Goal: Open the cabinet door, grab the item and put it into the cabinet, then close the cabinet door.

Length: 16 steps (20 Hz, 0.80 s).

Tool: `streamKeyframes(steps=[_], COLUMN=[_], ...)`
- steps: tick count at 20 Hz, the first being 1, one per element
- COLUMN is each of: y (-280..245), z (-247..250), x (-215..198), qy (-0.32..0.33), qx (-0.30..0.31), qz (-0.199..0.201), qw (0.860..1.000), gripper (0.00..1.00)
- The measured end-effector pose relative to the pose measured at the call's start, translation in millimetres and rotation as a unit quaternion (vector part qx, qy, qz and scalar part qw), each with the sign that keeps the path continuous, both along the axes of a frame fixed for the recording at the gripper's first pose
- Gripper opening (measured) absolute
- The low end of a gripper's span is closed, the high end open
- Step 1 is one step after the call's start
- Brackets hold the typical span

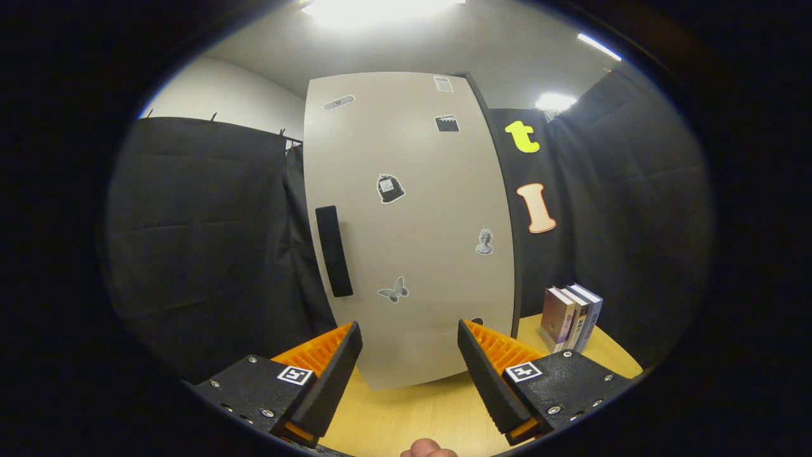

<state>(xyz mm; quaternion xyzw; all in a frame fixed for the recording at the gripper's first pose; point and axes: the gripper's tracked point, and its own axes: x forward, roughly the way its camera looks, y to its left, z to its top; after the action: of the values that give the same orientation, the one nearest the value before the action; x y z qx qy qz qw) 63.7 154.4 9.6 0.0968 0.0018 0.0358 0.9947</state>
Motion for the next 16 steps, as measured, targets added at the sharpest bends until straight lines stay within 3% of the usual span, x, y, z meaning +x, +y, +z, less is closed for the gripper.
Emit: streamKeyframes(steps=[16], y=[25], z=[7], x=[-5], qy=[-0.01], qx=[-0.017], qz=[0.003], qw=[1.0], gripper=[0.94])
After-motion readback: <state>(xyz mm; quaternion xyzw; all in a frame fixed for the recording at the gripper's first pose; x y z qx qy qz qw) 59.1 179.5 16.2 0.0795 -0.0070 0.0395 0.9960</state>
